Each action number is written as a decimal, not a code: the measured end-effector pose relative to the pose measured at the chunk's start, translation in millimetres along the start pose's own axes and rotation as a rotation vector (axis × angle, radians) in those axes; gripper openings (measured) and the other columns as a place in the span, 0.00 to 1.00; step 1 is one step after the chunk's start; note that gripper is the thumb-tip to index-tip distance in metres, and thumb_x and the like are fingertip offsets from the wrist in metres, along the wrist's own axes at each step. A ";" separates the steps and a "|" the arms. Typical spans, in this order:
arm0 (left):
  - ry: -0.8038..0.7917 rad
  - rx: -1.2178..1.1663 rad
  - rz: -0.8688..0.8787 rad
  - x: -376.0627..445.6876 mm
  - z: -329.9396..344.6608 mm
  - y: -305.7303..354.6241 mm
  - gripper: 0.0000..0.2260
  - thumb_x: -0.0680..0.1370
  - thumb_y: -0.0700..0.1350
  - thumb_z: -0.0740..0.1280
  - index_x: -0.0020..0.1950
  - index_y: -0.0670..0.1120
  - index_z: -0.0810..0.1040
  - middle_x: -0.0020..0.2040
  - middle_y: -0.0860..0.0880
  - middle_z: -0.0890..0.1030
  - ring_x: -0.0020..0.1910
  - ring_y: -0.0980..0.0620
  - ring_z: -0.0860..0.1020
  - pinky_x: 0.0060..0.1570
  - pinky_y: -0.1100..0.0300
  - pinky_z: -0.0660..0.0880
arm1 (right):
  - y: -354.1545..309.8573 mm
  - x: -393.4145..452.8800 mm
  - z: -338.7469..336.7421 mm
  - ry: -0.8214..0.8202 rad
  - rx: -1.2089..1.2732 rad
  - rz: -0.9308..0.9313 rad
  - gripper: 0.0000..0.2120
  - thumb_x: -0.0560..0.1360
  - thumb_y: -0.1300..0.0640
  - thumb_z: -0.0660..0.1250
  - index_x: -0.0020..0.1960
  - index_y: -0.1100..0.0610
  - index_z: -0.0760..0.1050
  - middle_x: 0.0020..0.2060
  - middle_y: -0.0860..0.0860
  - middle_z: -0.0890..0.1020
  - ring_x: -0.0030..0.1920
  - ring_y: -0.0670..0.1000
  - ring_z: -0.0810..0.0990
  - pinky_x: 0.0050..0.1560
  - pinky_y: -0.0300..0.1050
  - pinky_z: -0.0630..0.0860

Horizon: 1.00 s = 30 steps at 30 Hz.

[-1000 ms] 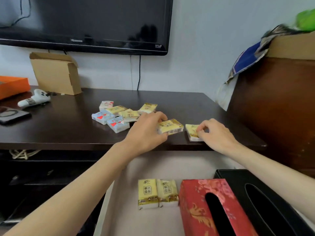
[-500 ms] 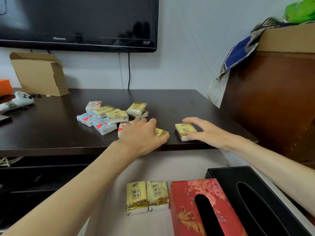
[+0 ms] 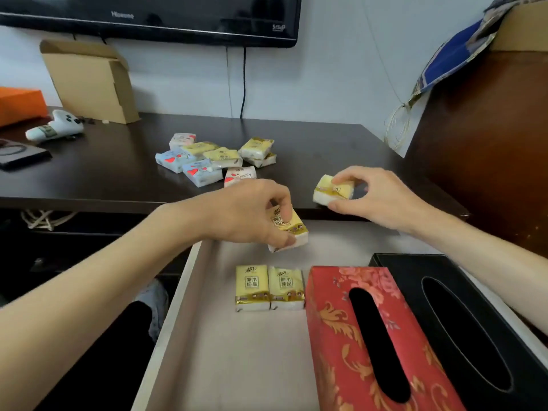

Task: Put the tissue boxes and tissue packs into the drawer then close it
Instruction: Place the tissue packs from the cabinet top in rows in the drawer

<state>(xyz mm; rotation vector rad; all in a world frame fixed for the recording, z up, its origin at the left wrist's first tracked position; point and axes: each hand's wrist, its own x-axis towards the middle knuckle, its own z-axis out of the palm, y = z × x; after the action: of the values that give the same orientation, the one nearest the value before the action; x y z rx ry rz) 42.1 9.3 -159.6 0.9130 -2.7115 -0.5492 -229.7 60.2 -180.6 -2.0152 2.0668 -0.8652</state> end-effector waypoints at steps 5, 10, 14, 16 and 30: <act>-0.163 -0.036 -0.033 -60.1 15.2 -4.2 0.16 0.66 0.58 0.78 0.47 0.56 0.78 0.52 0.57 0.77 0.43 0.66 0.74 0.39 0.67 0.72 | -51.3 -47.0 22.6 -0.129 0.072 -0.083 0.26 0.66 0.31 0.70 0.61 0.38 0.76 0.54 0.36 0.82 0.56 0.38 0.79 0.54 0.42 0.75; -0.233 0.037 0.011 -96.8 40.8 -21.8 0.17 0.64 0.62 0.76 0.46 0.57 0.75 0.50 0.59 0.76 0.52 0.60 0.72 0.53 0.57 0.73 | -83.8 -89.1 46.2 -0.435 -0.124 -0.121 0.25 0.67 0.37 0.74 0.59 0.37 0.67 0.49 0.35 0.74 0.51 0.35 0.73 0.43 0.36 0.68; -0.244 0.136 0.111 -109.9 66.5 -30.0 0.18 0.65 0.63 0.74 0.47 0.60 0.70 0.50 0.61 0.72 0.52 0.60 0.69 0.51 0.57 0.72 | -95.5 -96.6 56.6 -0.505 -0.403 -0.268 0.22 0.68 0.36 0.73 0.53 0.38 0.64 0.48 0.37 0.70 0.50 0.44 0.69 0.48 0.43 0.65; -0.261 0.194 0.156 -113.4 79.3 -30.7 0.19 0.66 0.63 0.73 0.48 0.60 0.69 0.51 0.61 0.70 0.50 0.62 0.66 0.45 0.56 0.71 | -98.8 -98.5 59.8 -0.562 -0.458 -0.329 0.20 0.68 0.32 0.72 0.50 0.39 0.67 0.47 0.38 0.70 0.50 0.45 0.68 0.49 0.39 0.61; -0.173 0.342 0.203 -96.2 63.8 -46.0 0.37 0.68 0.69 0.69 0.72 0.52 0.68 0.72 0.53 0.69 0.69 0.54 0.67 0.65 0.58 0.70 | -103.1 -72.0 64.9 -0.662 -0.542 -0.213 0.35 0.62 0.24 0.70 0.59 0.46 0.72 0.53 0.42 0.75 0.55 0.49 0.75 0.52 0.50 0.73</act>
<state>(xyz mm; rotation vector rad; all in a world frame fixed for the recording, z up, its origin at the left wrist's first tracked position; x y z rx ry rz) 120.7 52.5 -245.5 0.6733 -3.0697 -0.1295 -101.6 114.4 -206.3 -2.3515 1.8176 0.3834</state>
